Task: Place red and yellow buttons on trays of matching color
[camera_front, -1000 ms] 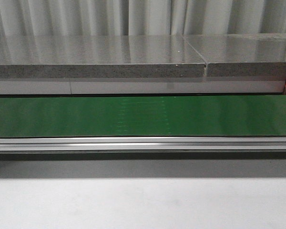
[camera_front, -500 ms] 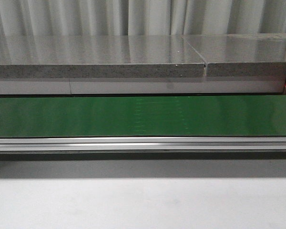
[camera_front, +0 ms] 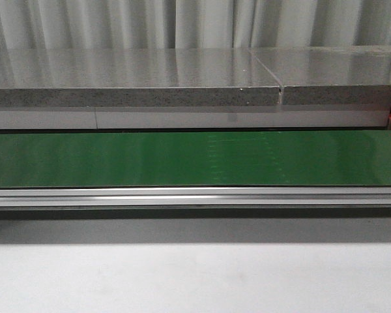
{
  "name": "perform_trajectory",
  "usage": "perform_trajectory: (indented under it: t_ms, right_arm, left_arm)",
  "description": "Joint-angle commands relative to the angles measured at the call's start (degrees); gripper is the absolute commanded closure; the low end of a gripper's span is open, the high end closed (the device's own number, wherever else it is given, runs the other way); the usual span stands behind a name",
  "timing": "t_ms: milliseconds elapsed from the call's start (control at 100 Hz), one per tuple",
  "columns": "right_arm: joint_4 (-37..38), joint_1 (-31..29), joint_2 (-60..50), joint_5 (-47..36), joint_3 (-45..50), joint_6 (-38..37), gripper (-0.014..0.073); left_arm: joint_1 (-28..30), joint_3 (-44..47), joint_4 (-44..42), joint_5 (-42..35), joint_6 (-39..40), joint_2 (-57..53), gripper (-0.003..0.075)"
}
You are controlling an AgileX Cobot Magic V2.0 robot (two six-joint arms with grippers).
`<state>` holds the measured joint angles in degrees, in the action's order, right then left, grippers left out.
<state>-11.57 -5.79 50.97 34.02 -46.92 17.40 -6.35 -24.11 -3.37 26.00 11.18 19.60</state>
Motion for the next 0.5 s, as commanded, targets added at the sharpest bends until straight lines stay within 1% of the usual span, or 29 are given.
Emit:
perform_trajectory:
  t_ms: [0, 30, 50, 490]
  right_arm:
    - [-0.58, 0.07, -2.93, -3.32, -0.6, 0.69, 0.0595]
    - [-0.58, 0.07, -3.54, -3.32, -0.48, 0.69, 0.0651]
    - [-0.58, 0.07, -3.75, -3.25, -0.48, 0.69, 0.0665]
    - [-0.58, 0.07, -4.6, -1.98, -0.48, 0.64, 0.0661]
  left_arm:
    - [-0.43, -1.65, 0.07, -4.27, -0.05, 0.43, 0.0739]
    - [-0.43, -1.65, 0.07, -4.27, -0.05, 0.43, 0.0739]
    - [-0.43, -1.65, 0.07, -4.27, -0.05, 0.43, 0.0739]
    - [-0.43, -1.65, 0.07, -4.27, -0.05, 0.43, 0.0739]
